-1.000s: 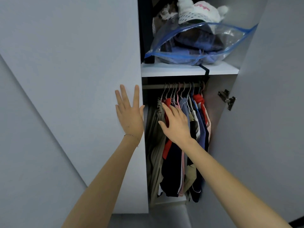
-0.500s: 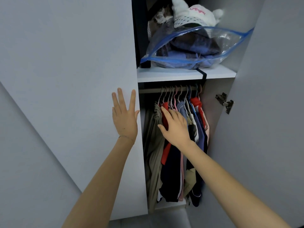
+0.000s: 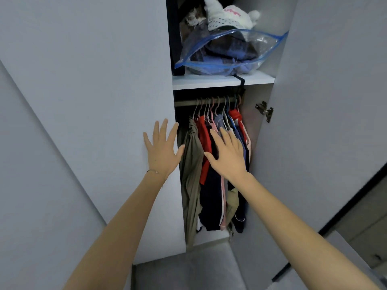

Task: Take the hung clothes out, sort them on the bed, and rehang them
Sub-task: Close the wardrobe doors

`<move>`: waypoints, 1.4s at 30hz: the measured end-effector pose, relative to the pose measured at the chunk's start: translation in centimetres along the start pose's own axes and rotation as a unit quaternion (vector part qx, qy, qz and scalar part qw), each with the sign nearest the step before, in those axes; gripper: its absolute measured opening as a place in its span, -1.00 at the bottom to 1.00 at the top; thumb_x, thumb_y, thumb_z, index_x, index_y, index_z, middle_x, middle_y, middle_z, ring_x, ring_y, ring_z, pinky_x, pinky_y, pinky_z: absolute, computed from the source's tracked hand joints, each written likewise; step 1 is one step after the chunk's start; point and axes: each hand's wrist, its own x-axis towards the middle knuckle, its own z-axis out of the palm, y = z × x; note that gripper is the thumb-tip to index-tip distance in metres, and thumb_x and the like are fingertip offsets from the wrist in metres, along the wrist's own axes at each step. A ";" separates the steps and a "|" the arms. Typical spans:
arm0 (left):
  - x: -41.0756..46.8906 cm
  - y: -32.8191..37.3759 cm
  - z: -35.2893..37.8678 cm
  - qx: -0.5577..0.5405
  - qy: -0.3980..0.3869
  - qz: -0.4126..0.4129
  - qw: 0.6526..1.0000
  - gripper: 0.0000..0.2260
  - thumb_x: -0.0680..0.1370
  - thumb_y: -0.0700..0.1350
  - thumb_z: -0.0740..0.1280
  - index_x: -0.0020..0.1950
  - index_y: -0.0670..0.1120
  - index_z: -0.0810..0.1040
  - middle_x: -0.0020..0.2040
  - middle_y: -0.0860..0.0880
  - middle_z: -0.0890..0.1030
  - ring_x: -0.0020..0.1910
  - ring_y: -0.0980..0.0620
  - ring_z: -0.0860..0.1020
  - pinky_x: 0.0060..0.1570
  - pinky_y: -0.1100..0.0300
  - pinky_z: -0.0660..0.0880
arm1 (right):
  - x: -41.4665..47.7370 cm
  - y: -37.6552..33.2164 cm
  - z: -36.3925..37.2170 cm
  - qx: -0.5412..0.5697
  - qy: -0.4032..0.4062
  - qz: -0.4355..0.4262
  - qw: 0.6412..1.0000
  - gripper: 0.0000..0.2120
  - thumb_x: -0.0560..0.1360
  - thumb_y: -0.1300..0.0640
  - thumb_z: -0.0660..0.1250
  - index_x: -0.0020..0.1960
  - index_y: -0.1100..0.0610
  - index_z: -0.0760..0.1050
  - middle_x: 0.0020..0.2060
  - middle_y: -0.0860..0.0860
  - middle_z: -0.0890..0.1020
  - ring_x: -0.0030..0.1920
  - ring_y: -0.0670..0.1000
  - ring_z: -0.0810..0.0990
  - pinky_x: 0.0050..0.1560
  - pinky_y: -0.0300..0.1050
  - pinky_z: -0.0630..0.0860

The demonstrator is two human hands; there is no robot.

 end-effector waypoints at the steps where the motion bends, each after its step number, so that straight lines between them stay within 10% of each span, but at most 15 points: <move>1: -1.0 0.4 0.0 -0.008 -0.012 0.005 1.000 -0.40 0.62 0.15 0.23 0.61 0.05 0.12 0.61 -0.11 0.12 0.59 -0.19 0.03 0.47 -0.34 -0.04 | -1.2 -0.1 -0.4 -0.005 0.004 0.001 1.000 -0.33 0.58 -0.13 0.24 0.59 -0.05 0.05 0.58 0.02 0.08 0.57 0.15 -0.01 0.54 0.18 -0.02; 19: -9.3 15.0 -2.6 -0.043 -0.047 0.119 0.991 -0.40 0.62 0.20 0.10 0.62 0.04 0.07 0.62 -0.11 0.10 0.60 -0.14 -0.02 0.52 -0.26 -0.11 | -15.4 6.5 -11.4 -0.034 0.068 0.078 0.994 -0.35 0.60 -0.08 0.23 0.60 -0.01 0.04 0.58 0.12 0.03 0.57 0.18 -0.03 0.55 0.13 -0.02; 30: -9.3 25.9 -2.9 -0.134 0.007 0.052 0.990 -0.40 0.60 0.22 0.08 0.61 0.04 0.15 0.62 -0.07 0.10 0.60 -0.10 0.00 0.50 -0.17 -0.18 | -19.1 12.4 -18.6 -0.049 0.110 -0.004 0.993 -0.34 0.59 -0.05 0.27 0.59 0.00 0.07 0.58 0.09 0.08 0.57 0.16 0.01 0.54 0.09 -0.02; 42: -10.9 32.5 -3.7 -0.095 0.020 0.046 0.994 -0.38 0.60 0.25 0.04 0.61 0.02 0.14 0.60 -0.09 0.15 0.59 -0.11 0.03 0.51 -0.27 -0.06 | -19.6 19.1 -21.8 0.153 0.074 0.099 0.980 -0.09 0.56 -0.03 0.34 0.59 0.12 -0.27 0.59 0.05 -0.14 0.58 0.02 -0.09 0.56 0.00 -0.03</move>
